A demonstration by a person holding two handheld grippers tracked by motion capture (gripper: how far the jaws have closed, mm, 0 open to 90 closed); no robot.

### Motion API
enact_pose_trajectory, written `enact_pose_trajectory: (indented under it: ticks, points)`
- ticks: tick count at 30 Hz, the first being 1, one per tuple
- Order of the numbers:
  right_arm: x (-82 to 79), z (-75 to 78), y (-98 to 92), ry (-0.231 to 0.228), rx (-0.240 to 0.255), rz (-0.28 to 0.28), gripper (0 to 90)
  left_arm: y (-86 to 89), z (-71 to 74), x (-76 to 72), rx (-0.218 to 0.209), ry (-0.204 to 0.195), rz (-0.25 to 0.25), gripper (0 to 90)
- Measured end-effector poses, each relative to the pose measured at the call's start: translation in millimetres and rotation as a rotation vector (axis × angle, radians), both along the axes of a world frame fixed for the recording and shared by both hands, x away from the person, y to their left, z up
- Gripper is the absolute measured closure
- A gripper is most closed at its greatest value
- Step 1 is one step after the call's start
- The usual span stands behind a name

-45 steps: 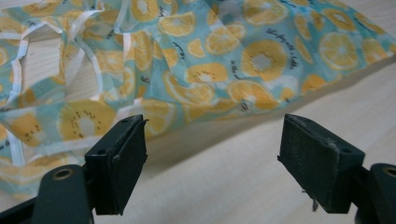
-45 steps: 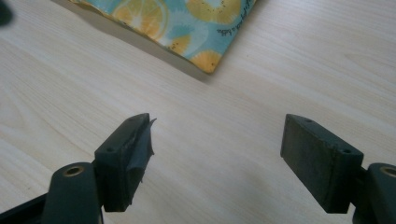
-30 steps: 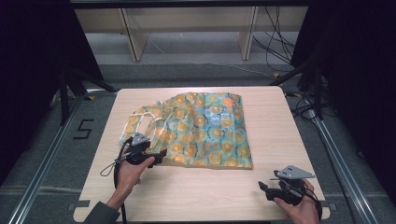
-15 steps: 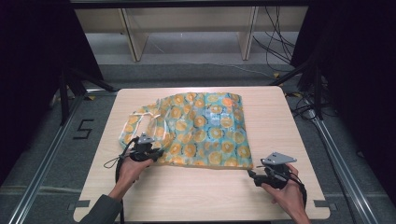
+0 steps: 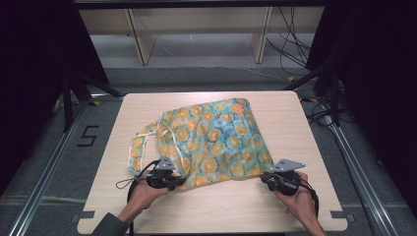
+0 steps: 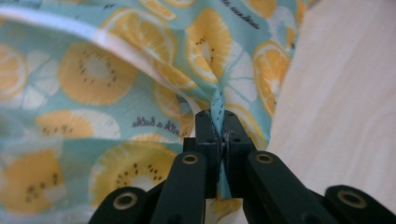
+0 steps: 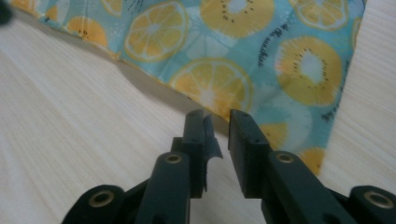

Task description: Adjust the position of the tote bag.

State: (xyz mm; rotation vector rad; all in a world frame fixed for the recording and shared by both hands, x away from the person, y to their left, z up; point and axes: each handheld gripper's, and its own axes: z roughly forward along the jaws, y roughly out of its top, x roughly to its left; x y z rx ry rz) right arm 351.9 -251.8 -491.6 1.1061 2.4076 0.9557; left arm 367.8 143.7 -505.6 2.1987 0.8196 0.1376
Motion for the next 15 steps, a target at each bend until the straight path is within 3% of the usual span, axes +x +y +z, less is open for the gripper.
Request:
enact_pose_trajectory:
  ticks: [1, 3, 8, 9, 12, 15]
  points:
    - [7.1, -2.2, 1.4, -0.003, -0.003, -0.01, 82.9, -9.2, -1.3, -3.3, -0.019, 0.01, -0.013, 87.4]
    - [15.6, -4.2, 3.1, 0.007, -0.019, -0.018, 85.3, -16.4, -2.6, -5.9, -0.005, 0.01, -0.027, 87.3]
    - [33.9, -10.3, 9.2, -0.009, -0.05, -0.024, 89.3, -24.9, -2.4, -9.9, -0.007, 0.003, -0.048, 87.2]
    - [38.4, -10.6, 10.4, -0.009, -0.052, -0.016, 89.8, -25.8, -1.4, -10.3, 0.01, 0.006, -0.067, 87.2]
    - [50.8, -11.4, 17.0, -0.025, -0.071, -0.016, 90.0, -32.3, -1.8, -12.1, -0.006, 0.02, -0.072, 87.2]
    - [69.4, -10.9, 21.6, -0.047, -0.093, -0.044, 90.0, -40.5, -0.8, -14.1, -0.001, 0.012, -0.093, 87.1]
